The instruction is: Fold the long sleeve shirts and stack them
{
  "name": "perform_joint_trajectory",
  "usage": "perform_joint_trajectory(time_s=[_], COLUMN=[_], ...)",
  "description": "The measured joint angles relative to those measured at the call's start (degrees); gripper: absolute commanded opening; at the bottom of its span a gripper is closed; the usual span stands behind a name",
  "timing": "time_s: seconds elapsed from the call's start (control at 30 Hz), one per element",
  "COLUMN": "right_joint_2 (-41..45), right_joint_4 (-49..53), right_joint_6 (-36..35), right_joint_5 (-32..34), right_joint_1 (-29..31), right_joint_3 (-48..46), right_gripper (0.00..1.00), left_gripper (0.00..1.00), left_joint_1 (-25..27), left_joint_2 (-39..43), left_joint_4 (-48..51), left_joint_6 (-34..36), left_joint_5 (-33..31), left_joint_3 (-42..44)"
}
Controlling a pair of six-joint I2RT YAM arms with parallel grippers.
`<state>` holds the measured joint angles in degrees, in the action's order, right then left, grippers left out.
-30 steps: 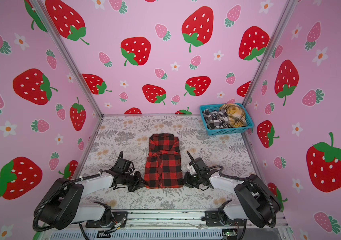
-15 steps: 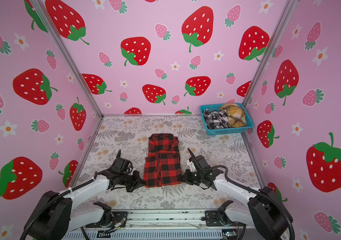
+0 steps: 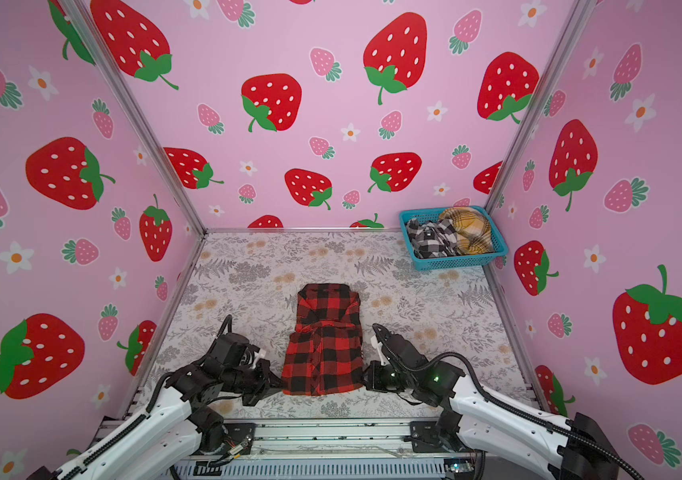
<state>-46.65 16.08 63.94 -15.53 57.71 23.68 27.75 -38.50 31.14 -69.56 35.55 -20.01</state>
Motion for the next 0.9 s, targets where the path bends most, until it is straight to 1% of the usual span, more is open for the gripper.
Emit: perform_joint_trajectory(time_s=[0.1,0.17,0.23,0.3,0.43,0.5,0.57,0.63,0.73,0.83,0.9], right_joint_2=[0.4,-1.3,-4.7,-9.1,-15.9,-18.8,-20.2,-19.9,-15.8,-8.5,-2.6], right_joint_4=[1.0,0.7,0.0,-1.0,-3.2,-4.0,-4.9,-5.1,-4.4,-1.5,0.9], right_joint_6=[0.3,-0.4,-1.8,-3.5,-6.5,-8.0,-9.1,-9.4,-8.7,-6.5,-4.1], right_joint_5=[3.8,5.6,7.5,9.5,12.1,13.1,13.6,13.6,13.2,13.1,12.7], right_joint_1=[-0.1,-0.5,-1.3,-2.8,-6.1,-7.3,-7.7,-7.7,-7.2,-4.8,-1.0], right_joint_3=[2.2,4.7,8.2,12.2,19.3,22.9,24.3,23.3,17.7,10.6,6.1], right_gripper=[0.00,0.00,0.00,0.00,0.00,0.00,0.00,0.00,0.00,0.00,0.00], left_gripper=[0.00,0.00,0.00,0.00,0.00,0.00,0.00,0.00,0.00,0.00,0.00], left_joint_1=[-0.3,-1.4,-3.0,-4.6,-7.4,-8.1,-8.1,-8.0,-6.8,-2.5,1.7], left_joint_2=[3.1,2.2,-1.5,-6.8,-16.6,-19.8,-20.7,-20.5,-19.0,-15.1,-9.7], left_joint_4=[-1.6,-4.3,-6.6,-8.3,-11.1,-12.2,-12.6,-11.6,-8.9,-4.0,-0.4], left_joint_6=[-4.2,-6.3,-7.1,-6.8,-4.0,-1.9,-0.2,1.0,2.3,2.4,1.6], left_joint_5=[-1.2,-2.0,-2.7,-3.4,-4.0,-4.9,-5.5,-5.6,-5.8,-7.1,-7.7], left_joint_3=[0.0,0.0,-1.0,-4.0,-14.3,-19.8,-22.1,-22.0,-18.0,-12.0,-8.0])
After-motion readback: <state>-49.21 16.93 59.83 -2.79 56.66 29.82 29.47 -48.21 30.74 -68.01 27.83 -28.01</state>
